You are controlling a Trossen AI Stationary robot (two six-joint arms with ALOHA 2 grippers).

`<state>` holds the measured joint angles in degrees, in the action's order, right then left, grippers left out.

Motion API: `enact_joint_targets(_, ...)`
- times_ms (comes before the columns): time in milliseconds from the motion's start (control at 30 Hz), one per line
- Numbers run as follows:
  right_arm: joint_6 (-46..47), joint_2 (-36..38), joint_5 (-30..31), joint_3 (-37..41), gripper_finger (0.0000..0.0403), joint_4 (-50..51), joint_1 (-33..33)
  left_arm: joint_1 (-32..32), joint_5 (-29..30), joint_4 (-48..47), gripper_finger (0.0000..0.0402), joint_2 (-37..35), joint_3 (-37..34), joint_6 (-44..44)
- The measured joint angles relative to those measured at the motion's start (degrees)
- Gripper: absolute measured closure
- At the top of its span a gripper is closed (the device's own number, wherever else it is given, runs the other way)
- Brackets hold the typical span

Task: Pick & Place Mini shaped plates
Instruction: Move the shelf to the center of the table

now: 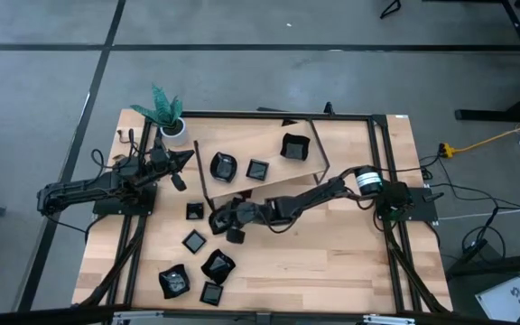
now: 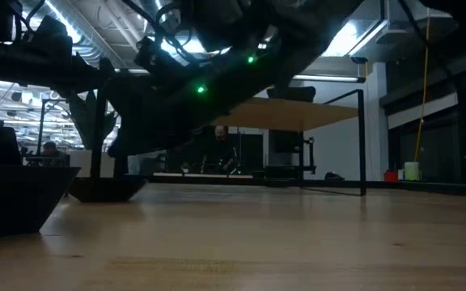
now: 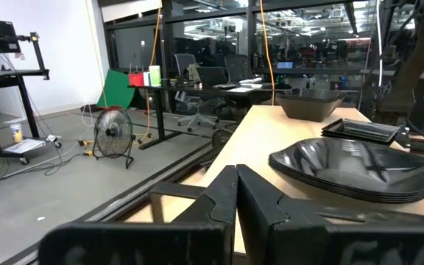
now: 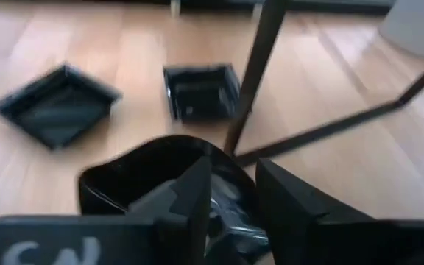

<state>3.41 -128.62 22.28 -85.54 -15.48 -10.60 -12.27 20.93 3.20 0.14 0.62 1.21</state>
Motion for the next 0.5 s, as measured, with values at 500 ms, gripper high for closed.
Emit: enact_joint_targets(500,7.1,6.4,-0.6,0.1,0.0273,21.0,-0.1,0.0,0.0,0.0,0.0398,0.0,0.0,0.0)
